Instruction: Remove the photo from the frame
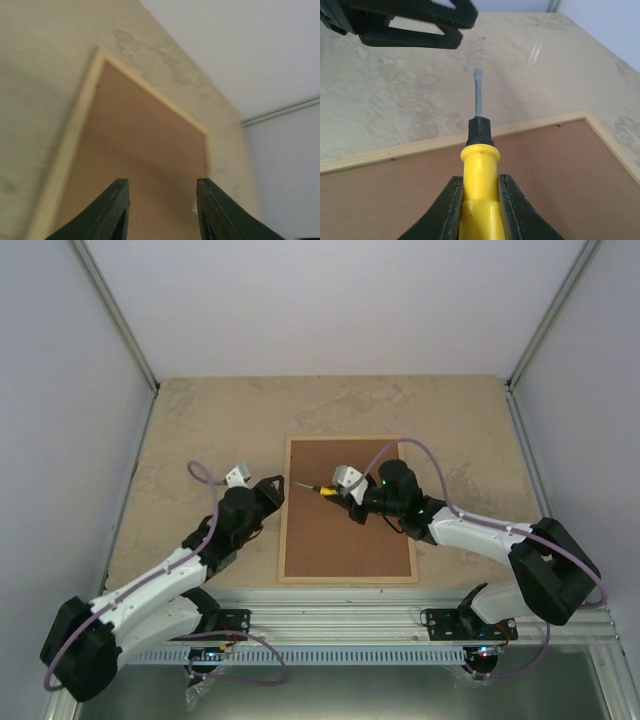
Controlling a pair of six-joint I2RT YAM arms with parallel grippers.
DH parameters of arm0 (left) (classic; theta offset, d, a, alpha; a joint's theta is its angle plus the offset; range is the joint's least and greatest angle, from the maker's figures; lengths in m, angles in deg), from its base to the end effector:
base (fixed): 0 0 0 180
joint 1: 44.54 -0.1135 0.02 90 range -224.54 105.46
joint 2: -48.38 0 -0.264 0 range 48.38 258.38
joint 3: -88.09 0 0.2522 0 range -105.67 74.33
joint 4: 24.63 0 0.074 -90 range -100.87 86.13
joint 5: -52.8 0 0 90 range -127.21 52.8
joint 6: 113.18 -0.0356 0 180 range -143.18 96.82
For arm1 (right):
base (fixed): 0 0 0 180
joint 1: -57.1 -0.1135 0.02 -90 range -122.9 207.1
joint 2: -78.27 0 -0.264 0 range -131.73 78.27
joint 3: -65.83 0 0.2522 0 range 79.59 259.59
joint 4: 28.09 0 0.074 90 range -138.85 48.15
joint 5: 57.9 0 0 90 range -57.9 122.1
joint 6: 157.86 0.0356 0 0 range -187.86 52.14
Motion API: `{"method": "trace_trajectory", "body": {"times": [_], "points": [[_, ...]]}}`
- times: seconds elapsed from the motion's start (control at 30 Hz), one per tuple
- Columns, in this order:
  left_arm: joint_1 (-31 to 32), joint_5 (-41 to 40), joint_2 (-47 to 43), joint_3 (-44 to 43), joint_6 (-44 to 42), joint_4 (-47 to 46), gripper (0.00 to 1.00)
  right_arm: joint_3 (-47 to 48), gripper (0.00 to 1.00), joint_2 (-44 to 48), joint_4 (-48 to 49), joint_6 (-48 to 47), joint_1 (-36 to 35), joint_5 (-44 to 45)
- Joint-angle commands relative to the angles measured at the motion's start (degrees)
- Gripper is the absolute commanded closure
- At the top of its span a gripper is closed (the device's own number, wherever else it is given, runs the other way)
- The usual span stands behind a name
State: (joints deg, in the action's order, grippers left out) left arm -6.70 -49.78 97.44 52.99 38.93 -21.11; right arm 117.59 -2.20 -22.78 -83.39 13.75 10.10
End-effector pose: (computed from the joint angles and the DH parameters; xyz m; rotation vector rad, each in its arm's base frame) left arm 0.1591 -0.1138 0.2194 -0.5743 1.9074 -0.9745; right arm 0.2059 0.2127 0.2102 -1.2039 1.6142 0.6923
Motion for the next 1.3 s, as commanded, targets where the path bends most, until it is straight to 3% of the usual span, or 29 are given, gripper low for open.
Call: {"method": "trace_trajectory", "body": {"times": [0.0, 0.23, 0.7, 0.97, 1.27], "points": [[-2.03, -5.66, 8.83, -5.03, -14.79, 9.93, 0.58, 1.92, 1.0, -1.3, -2.25, -0.22, 3.26, -1.04], [-6.0, -4.52, 26.09, -13.85, -24.02, 10.66, 0.45, -0.04, 1.0, -3.1, 1.27, 0.83, 4.37, 1.78], [-9.33, -2.46, 54.0, -35.65, -34.78, 16.92, 0.41, -1.44, 1.0, -5.5, 3.77, 1.48, 5.63, 5.72], [-11.03, 0.72, 59.91, -39.16, -37.05, 19.11, 0.54, -1.78, 1.0, -5.78, 4.35, 1.39, 5.65, 6.3], [-11.24, 2.47, 58.63, -38.11, -38.52, 21.32, 0.92, -1.61, 1.0, -5.29, 4.0, 0.94, 5.65, 6.3]]}}
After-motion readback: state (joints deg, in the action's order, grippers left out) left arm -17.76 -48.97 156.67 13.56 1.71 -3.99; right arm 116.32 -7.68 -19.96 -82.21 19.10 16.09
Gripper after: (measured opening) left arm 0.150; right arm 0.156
